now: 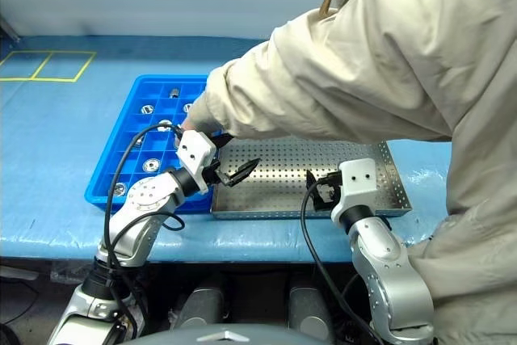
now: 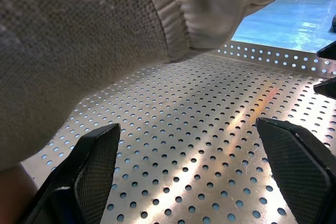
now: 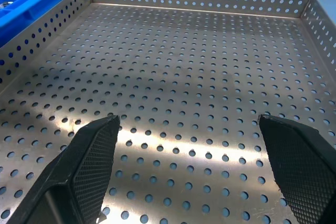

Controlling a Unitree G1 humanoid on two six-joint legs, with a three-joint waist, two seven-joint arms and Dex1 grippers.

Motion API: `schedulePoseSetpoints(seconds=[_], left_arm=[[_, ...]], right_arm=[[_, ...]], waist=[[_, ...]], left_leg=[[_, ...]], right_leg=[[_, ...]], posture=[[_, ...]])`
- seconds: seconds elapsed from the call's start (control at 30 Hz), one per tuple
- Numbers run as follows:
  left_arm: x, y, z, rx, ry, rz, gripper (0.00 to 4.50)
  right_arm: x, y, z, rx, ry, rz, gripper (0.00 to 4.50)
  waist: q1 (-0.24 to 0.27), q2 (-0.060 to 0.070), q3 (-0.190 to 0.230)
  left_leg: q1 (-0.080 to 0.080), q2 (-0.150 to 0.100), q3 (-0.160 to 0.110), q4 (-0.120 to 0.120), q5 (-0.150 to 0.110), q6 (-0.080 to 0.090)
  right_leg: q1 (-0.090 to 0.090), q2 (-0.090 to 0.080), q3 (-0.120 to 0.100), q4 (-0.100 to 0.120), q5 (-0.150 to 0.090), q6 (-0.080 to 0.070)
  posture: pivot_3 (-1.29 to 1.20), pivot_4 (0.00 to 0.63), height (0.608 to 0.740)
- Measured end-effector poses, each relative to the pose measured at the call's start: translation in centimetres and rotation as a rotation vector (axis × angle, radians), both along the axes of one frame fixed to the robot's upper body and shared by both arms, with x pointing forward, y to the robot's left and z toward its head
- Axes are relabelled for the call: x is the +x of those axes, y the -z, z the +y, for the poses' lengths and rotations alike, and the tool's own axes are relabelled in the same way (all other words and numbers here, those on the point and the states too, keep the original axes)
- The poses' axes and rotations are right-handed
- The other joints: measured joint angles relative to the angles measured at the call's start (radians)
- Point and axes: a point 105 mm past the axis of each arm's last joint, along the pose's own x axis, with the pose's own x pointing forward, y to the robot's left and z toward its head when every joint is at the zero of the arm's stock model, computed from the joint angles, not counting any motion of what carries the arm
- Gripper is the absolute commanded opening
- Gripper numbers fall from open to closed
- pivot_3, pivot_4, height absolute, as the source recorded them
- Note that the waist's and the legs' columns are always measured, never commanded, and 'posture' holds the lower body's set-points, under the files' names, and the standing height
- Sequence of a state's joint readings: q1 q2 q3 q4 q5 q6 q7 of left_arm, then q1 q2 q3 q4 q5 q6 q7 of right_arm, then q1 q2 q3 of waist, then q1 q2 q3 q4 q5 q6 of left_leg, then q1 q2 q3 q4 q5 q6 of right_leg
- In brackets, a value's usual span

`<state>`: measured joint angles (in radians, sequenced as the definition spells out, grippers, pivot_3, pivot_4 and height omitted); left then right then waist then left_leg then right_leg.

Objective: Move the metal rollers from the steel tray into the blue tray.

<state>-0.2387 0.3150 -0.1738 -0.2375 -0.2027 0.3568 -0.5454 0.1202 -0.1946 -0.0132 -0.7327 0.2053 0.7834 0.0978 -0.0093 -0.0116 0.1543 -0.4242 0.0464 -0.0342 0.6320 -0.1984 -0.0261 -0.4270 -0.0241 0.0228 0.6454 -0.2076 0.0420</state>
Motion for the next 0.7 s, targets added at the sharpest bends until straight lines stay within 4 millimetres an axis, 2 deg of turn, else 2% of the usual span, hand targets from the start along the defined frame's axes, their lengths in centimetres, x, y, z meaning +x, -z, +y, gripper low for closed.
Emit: schedulePoseSetpoints(seconds=[0.7], left_arm=[[-0.07,0.35,0.1,-0.003,-0.009,0.016,4.5]], right_arm=[[0.15,0.0,-0.25,0.002,-0.003,0.015,4.46]], waist=[[0.001,0.0,0.0]], left_leg=[[0.0,0.0,0.0,0.0,0.0,0.0]], right_leg=[[0.0,0.0,0.001,0.0,0.0,0.0]], posture=[[0.08,0.15,0.74]])
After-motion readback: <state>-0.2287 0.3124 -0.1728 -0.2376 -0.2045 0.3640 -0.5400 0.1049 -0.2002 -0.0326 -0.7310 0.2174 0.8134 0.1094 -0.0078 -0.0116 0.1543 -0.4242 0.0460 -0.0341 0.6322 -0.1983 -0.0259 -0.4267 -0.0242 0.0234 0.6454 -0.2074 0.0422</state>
